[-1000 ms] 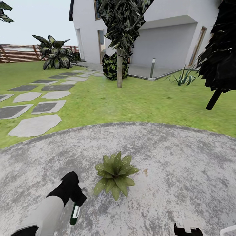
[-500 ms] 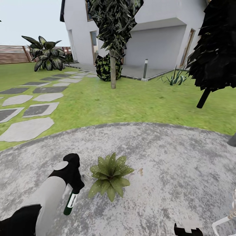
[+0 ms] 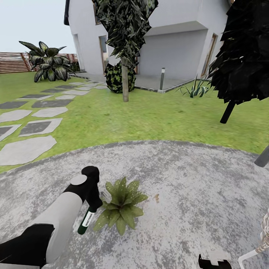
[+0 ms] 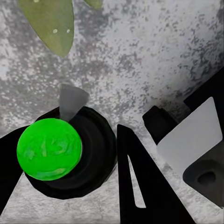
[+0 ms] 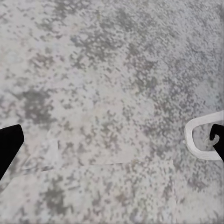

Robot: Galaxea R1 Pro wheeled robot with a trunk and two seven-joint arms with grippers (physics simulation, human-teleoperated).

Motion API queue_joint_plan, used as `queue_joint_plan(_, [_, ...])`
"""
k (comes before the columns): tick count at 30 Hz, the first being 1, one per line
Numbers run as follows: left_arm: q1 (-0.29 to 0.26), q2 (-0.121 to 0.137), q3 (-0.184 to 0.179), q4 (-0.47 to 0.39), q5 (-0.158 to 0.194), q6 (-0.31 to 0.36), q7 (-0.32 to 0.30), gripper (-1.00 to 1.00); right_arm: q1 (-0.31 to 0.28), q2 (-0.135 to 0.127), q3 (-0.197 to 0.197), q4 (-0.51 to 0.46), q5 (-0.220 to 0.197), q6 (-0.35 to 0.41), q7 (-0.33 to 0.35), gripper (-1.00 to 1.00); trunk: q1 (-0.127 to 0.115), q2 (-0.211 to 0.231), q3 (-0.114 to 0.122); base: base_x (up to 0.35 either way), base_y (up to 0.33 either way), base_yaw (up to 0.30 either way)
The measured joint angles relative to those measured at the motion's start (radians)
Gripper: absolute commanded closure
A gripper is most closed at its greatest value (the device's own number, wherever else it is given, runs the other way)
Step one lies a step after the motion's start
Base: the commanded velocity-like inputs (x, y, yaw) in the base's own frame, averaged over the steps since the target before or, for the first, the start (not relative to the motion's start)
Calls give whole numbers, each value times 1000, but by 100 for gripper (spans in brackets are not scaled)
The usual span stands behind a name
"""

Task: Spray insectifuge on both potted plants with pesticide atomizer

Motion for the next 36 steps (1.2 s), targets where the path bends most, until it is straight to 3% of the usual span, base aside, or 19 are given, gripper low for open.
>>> queue_joint_plan(8, [-1, -2, -5, 0, 1, 0, 0, 100, 0, 0, 0, 0, 0, 1, -1, -100, 0, 0, 0, -24, -163, 0])
queue_joint_plan(23, [2, 1, -9, 0, 0, 2, 0, 100, 0, 0, 1, 2, 3, 0, 4, -100, 0, 0, 0, -240, -100, 0])
queue_joint_plan(25, [5, 1, -8, 0, 0, 3, 0, 100, 0, 0, 9, 3, 39, 0, 11, -100, 0, 0, 0, -11, -1, 0])
queue_joint_plan(26, [8, -1, -6, 0, 2, 8, 0, 100, 1, 0, 19, 3, 121, 0, 55, -100, 0, 0, 0, -1, 0, 0])
queue_joint_plan(27, [6, -9, -6, 1, 4, 39, 0, 100, 3, 0, 20, 3, 149, 0, 81, -100, 0, 0, 0, 0, 0, 0])
queue_joint_plan(31, [3, -41, -8, 1, 2, 75, 0, 100, 4, 0, 19, 3, 159, 0, 88, -100, 0, 0, 0, 0, 0, 0])
queue_joint_plan(36, [17, -23, -10, 2, -1, 79, 31, 100, 4, 0, 19, 3, 159, 1, 87, -100, 0, 0, 0, 0, 0, 0])
